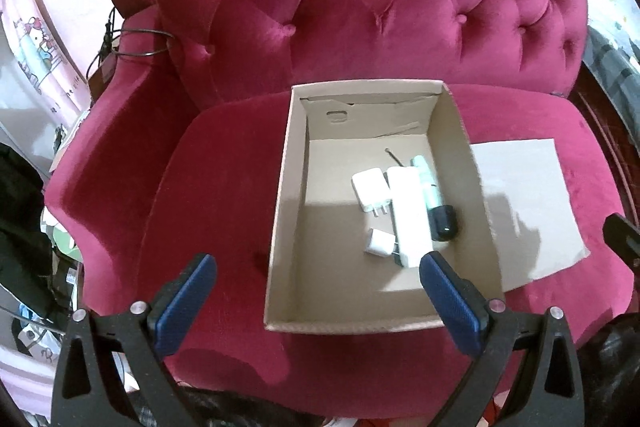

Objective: Organize rigid objects

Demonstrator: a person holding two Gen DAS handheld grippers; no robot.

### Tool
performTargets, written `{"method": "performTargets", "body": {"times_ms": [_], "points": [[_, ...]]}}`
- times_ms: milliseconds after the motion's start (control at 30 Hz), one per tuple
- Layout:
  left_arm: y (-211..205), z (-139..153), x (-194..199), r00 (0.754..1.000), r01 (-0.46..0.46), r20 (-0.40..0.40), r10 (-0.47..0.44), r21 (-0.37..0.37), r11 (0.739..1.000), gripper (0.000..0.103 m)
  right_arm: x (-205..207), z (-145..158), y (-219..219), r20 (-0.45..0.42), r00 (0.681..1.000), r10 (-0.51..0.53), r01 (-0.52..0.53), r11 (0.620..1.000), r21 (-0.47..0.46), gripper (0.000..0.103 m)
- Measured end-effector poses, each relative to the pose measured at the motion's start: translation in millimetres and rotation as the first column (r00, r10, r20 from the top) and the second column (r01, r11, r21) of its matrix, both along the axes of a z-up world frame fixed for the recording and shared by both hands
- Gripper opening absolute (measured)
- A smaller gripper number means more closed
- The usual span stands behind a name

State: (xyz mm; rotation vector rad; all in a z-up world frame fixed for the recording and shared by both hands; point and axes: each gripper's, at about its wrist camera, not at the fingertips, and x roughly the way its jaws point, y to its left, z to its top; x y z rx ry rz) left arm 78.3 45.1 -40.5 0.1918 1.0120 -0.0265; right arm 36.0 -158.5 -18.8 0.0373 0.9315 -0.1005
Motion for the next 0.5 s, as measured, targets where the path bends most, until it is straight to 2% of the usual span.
{"method": "performTargets", "body": {"times_ms": [300, 500], "points": [[-18.0, 15.8, -34.6, 0.999, 0.027, 0.032, -0.027, -0.019, 0.999, 0.103, -39.4, 20.2, -14.4, 0.048, 0.999, 0.017, -0.016, 1.0, -0.017, 0.103], [-29.9, 19.8, -52.9, 0.997, 0.044, 0.059, -0.043, -0.019, 0.999, 0.103, -59.0, 20.2, -25.5, 0.061, 0.998, 0.009, -0.008, 1.0, -0.027, 0.103]]}}
